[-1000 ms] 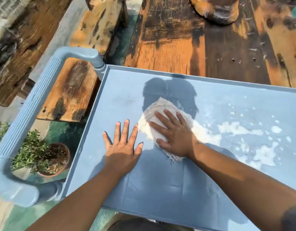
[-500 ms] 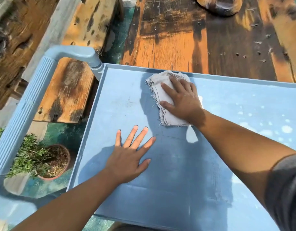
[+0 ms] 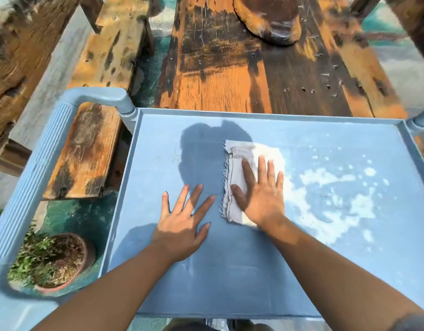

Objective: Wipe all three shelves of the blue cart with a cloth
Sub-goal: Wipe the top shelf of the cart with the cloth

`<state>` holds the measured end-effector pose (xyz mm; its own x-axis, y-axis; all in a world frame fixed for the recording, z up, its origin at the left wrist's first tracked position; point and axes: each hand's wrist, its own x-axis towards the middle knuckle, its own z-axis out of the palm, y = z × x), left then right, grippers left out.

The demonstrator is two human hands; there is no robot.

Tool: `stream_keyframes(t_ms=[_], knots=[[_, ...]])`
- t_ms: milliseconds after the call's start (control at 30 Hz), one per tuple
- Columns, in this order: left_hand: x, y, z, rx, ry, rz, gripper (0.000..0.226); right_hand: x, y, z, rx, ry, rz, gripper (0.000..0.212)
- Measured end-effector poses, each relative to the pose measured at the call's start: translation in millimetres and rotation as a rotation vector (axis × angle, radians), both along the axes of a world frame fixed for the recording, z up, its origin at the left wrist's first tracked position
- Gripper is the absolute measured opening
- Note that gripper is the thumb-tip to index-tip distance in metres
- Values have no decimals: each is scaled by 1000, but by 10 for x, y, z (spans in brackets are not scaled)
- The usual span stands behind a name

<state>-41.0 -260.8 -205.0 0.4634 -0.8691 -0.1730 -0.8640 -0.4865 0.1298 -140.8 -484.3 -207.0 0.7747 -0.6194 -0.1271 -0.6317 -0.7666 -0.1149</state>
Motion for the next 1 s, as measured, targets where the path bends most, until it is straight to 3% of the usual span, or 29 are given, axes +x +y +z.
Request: stream_keyframes(t_ms=[300, 434, 634, 767, 868, 1001], knots=[[-13, -34, -6, 74, -32, 31, 63, -1150, 688, -46, 13, -113, 113, 80], [-45, -62, 32, 116, -19, 66, 62, -1524, 788, -18, 45, -53, 235, 86], [-426, -459, 142, 239, 99, 433, 58, -1745, 561, 74, 87, 46, 453, 89], [-1003, -925, 273, 17, 207, 782, 64, -1966, 273, 70, 107, 45, 594, 87], [-1218, -827, 192, -163, 171, 747, 56, -2139, -31, 70, 110, -30, 711, 83], [-1278, -712, 122, -164, 112, 664, 53, -2342, -364, 86, 84, -54, 806, 81]])
